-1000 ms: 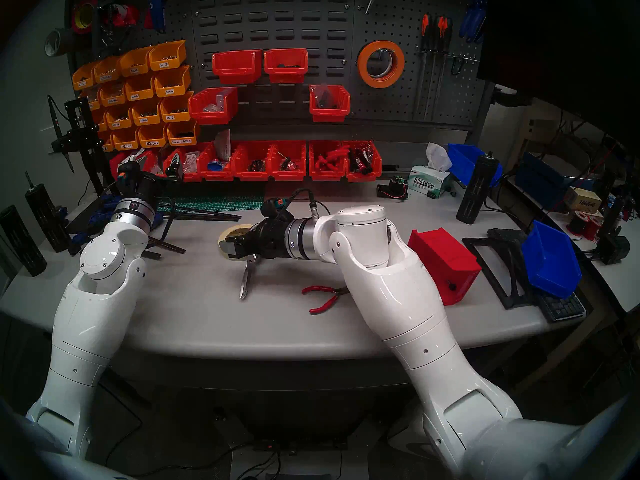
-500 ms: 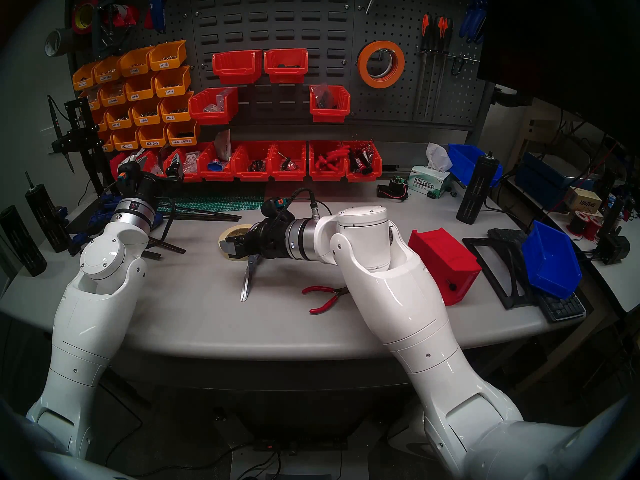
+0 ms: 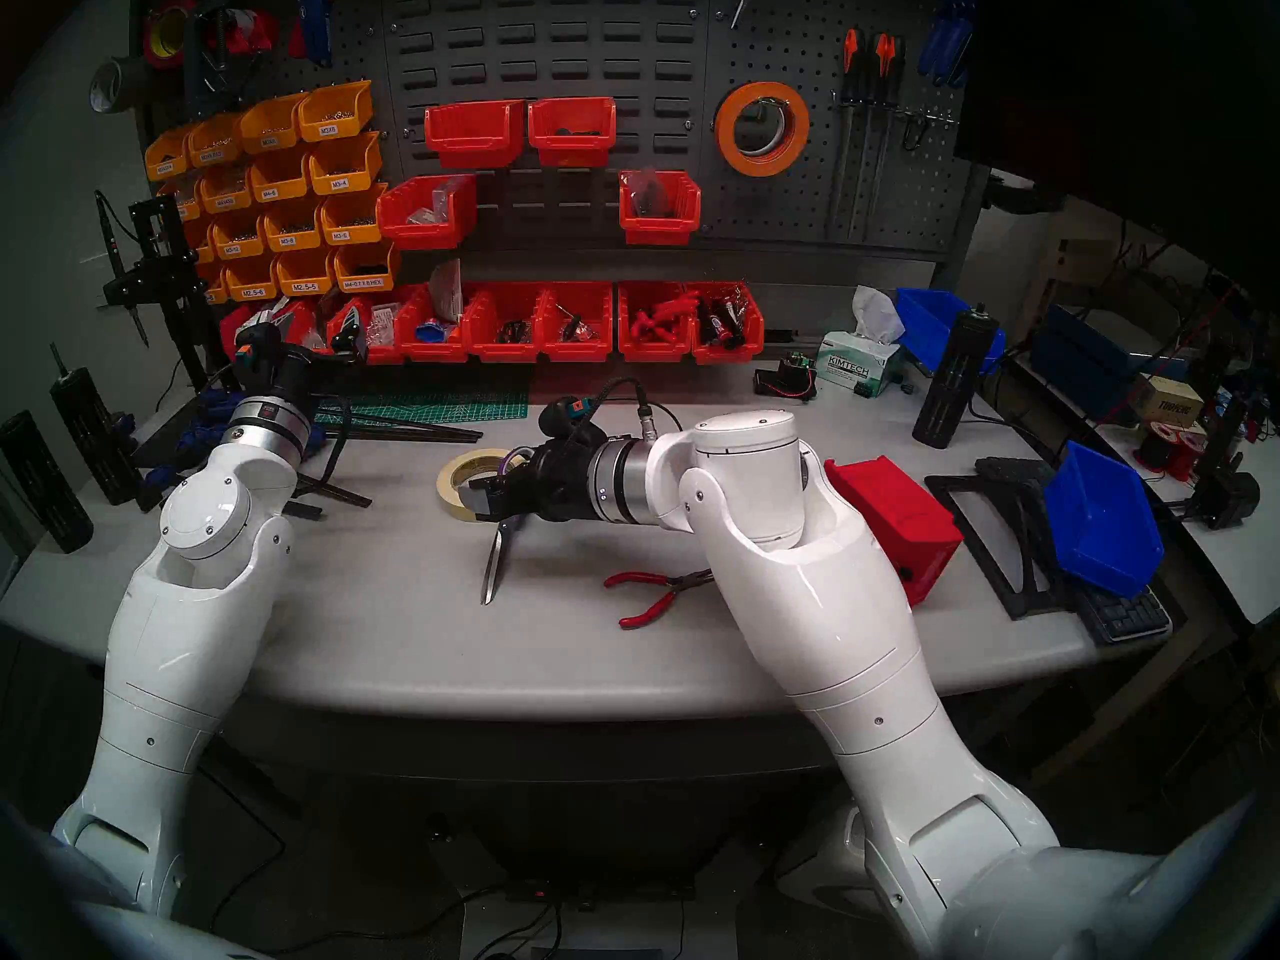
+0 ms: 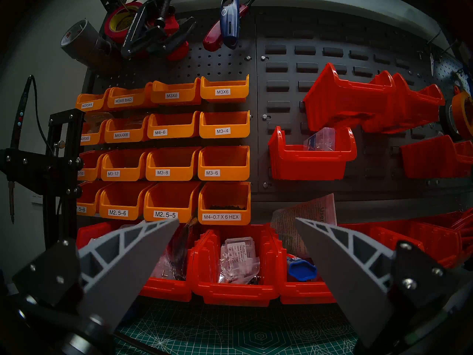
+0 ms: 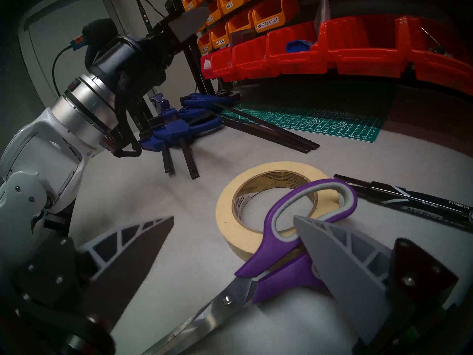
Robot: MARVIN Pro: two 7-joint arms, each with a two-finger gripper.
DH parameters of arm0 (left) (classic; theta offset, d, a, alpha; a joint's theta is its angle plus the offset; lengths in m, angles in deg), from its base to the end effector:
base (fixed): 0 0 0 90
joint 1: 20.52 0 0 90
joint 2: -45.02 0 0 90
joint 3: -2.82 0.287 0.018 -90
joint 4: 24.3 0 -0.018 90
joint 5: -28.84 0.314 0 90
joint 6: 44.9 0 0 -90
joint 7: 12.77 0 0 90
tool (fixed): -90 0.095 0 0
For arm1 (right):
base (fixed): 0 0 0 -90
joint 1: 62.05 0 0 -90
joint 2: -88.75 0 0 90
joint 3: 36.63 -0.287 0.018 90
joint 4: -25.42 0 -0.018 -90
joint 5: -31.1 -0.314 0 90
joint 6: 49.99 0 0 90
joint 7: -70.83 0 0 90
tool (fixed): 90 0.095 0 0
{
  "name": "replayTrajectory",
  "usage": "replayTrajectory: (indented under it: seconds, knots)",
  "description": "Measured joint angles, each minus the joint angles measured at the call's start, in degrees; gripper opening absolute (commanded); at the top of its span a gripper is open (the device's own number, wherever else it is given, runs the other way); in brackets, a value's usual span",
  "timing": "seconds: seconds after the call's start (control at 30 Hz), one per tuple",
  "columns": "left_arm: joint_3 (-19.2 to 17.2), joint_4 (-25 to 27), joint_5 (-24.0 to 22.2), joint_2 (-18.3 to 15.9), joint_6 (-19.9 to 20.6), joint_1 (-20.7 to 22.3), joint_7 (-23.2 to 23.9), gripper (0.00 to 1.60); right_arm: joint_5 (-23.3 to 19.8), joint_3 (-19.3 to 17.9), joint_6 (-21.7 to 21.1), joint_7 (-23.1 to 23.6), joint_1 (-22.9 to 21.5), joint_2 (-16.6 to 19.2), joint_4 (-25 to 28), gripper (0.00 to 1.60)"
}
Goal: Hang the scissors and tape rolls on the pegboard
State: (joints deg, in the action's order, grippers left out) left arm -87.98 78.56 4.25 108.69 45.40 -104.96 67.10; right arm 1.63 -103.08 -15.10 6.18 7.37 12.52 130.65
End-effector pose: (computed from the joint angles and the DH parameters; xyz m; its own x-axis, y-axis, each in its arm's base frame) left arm 0.4370 0.1167 -0.1472 -0.2970 -0.0233 0.9546 0.0930 -0.9957 0.0046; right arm 0.4065 0.1521 -0.1609 0.4351 0.1715 0.8839 0.7942 -0.5355 -0.2871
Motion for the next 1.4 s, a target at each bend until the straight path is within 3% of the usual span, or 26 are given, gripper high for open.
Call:
replayTrajectory:
  seconds: [0.6,1.4]
  knots:
    - [0.0,0.0,0.0,0.0,0.0,0.0,0.0,1.60,-0.3,0.0,0.3,1.1,0.2,0.3,-0.6,1.60]
    - [0.0,0.0,0.0,0.0,0.0,0.0,0.0,1.60,-0.2,3.1,2.3,2.7,-3.2,-0.7,-4.5,1.60]
